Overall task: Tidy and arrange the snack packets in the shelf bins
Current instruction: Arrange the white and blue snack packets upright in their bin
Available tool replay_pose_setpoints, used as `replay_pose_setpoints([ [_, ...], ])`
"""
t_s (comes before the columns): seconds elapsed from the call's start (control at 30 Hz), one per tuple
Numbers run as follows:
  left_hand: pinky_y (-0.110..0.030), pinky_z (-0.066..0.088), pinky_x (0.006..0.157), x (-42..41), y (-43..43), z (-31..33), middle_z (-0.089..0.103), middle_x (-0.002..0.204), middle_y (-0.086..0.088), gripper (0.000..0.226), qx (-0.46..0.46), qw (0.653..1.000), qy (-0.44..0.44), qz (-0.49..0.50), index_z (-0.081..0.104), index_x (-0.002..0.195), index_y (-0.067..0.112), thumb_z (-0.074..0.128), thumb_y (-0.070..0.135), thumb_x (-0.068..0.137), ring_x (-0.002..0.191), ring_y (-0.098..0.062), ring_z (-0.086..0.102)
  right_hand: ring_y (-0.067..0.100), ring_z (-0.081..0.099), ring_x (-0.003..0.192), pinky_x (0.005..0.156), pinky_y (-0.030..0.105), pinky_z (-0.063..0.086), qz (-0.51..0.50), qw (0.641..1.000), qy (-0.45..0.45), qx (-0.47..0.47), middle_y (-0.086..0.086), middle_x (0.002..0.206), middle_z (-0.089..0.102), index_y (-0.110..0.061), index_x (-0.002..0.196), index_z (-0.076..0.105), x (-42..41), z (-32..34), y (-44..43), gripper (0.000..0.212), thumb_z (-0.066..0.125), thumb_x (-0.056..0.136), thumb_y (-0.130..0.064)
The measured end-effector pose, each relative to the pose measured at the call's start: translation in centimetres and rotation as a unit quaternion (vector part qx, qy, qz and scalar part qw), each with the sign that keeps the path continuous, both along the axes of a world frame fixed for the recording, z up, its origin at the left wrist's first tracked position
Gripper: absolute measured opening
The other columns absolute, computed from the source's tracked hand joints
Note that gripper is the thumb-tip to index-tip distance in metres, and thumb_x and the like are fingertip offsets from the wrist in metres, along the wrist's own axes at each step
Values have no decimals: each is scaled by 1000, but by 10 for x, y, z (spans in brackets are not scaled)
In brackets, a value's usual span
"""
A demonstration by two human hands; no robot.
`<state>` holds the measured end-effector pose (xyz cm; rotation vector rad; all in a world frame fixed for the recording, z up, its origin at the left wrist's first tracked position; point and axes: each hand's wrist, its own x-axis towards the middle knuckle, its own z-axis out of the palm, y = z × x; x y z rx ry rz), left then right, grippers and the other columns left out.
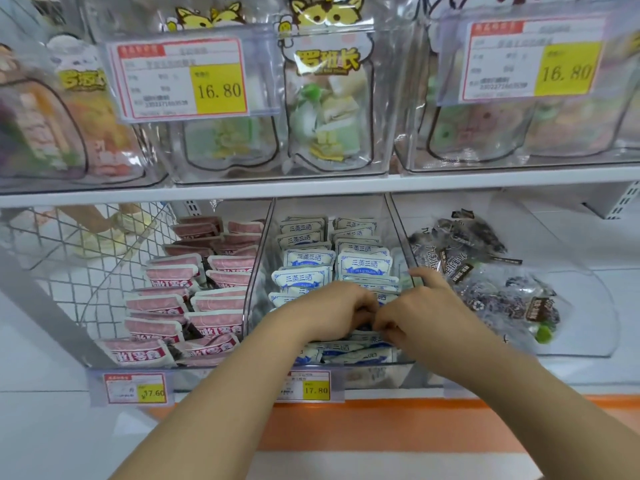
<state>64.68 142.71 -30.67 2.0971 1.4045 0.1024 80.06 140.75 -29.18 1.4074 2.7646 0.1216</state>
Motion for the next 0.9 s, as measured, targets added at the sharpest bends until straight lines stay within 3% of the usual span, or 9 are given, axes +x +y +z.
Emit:
replay_pose_setpoints([
  [0.13,-14,44,77,-7,-10,12,63,97,15,18,12,995,-85,45,67,107,24,53,22,96,88,1,57,4,60,98,117,31,-4,7,995,88,-40,-16,98,70,-35,106,68,6,6,-2,20,53,93,-34],
  [0.23,-7,45,74,-25,-27,23,65,90,20,12,67,988,-117,80,68,98,29,61,23,91,83,10,58,-4,56,98,117,31,-7,21,992,118,-28,-23,96,68,-37,100,69,12,13,-8,17,57,90,-41],
  [0.33,-17,47,75,-43,-45,24,66,88,15,5,93,994,-9,56,69,90,31,66,29,86,81,0,59,0,52,108,116,36,-11,38,997,60,-39,-22,102,68,-38,106,67,6,12,-16,21,55,91,-44],
  [0.43,-28,47,82,-45,-55,15,66,97,12,15,115,990,82,28,70,100,29,63,32,87,91,-7,57,9,51,109,114,41,-15,49,999,12,-16,-14,101,69,-36,107,67,-4,5,-21,21,50,94,-38],
  [0.5,-32,45,88,-39,-57,11,62,104,11,21,169,978,121,13,68,108,30,58,35,90,100,-12,55,14,55,99,112,43,-16,54,998,22,24,-6,85,69,-36,97,71,-5,-1,-20,14,60,89,-32],
  [0.57,-31,41,89,-30,-59,10,60,108,8,24,226,961,160,0,66,111,29,50,34,93,105,-16,53,16,58,75,113,52,-4,56,995,32,83,-2,57,57,-33,69,72,1,-9,-18,15,81,66,-23],
  [0.63,-29,37,79,-21,-60,8,62,107,6,25,259,948,182,1,63,112,27,44,29,95,103,-20,55,17,56,64,113,58,6,43,993,25,108,-3,47,46,-30,53,65,10,-14,-19,29,88,48,-13],
  [0.73,-28,34,62,-12,-58,8,64,100,-3,27,251,946,206,19,58,116,27,41,19,96,91,-27,60,21,60,69,110,58,2,30,990,22,136,0,52,50,-28,52,63,20,-17,-21,35,88,42,-5],
  [0.9,-30,32,58,-4,-56,6,62,96,-6,38,253,940,225,48,51,123,27,45,6,92,85,-28,60,21,64,78,110,56,1,22,985,44,163,6,60,57,-26,51,65,17,-20,-15,36,87,36,-2],
])
